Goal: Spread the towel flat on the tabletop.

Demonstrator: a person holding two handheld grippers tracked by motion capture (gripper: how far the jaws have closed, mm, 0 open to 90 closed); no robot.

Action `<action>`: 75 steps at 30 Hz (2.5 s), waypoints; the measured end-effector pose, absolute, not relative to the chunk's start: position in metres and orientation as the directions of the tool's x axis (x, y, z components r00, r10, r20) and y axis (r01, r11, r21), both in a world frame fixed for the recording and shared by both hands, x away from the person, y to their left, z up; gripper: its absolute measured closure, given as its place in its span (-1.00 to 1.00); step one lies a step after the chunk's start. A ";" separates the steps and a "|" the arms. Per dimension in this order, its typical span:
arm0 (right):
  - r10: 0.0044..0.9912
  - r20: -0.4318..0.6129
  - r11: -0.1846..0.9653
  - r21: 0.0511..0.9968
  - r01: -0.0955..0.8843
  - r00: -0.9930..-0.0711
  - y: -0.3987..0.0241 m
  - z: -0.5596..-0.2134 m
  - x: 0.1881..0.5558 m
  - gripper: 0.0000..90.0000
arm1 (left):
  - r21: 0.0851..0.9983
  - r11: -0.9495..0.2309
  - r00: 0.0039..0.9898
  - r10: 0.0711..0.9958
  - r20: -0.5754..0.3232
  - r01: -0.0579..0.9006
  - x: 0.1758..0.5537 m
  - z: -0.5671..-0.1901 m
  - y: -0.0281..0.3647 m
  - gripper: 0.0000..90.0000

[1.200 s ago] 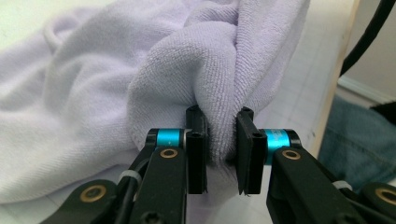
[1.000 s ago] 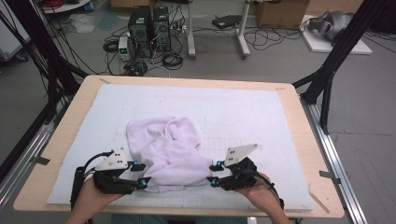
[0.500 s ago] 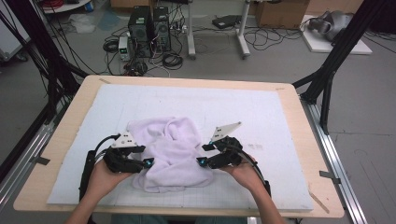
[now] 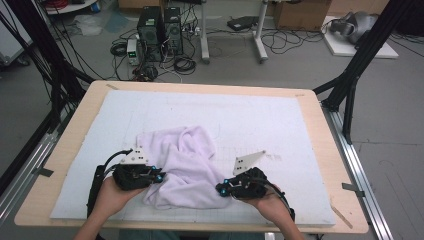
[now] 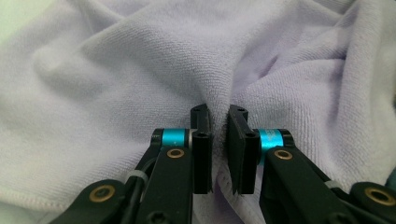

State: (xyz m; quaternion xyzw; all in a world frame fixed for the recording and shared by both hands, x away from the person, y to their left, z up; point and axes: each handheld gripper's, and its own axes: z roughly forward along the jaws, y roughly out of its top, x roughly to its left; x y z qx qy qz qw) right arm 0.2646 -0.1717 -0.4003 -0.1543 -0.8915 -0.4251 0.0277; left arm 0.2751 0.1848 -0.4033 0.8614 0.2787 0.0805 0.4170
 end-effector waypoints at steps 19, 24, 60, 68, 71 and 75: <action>0.341 0.174 0.569 0.744 0.351 -0.924 -0.149 -0.389 0.317 0.12 | 0.756 -0.480 0.829 0.540 -0.145 0.445 0.279 -0.400 0.194 -0.04; 0.351 0.201 0.614 0.688 0.387 -0.914 -0.145 -0.414 0.309 0.16 | 0.706 -0.536 0.837 0.526 -0.151 0.464 0.283 -0.419 0.183 0.41; 0.442 0.092 0.545 0.762 0.349 -0.892 -0.156 -0.406 0.320 0.44 | 0.785 -0.440 0.846 0.497 -0.192 0.436 0.284 -0.388 0.202 0.22; 0.521 0.088 0.546 0.730 0.411 -0.849 -0.147 -0.427 0.344 0.32 | 0.823 -0.369 0.846 0.481 -0.228 0.432 0.282 -0.378 0.214 0.13; 0.550 0.098 0.544 0.711 0.445 -0.829 -0.142 -0.437 0.352 0.25 | 0.831 -0.358 0.846 0.482 -0.226 0.426 0.279 -0.376 0.217 0.10; 0.581 0.040 0.553 0.712 0.431 -0.813 -0.137 -0.442 0.354 0.67 | 0.827 -0.354 0.827 0.520 -0.214 0.437 0.283 -0.378 0.222 0.05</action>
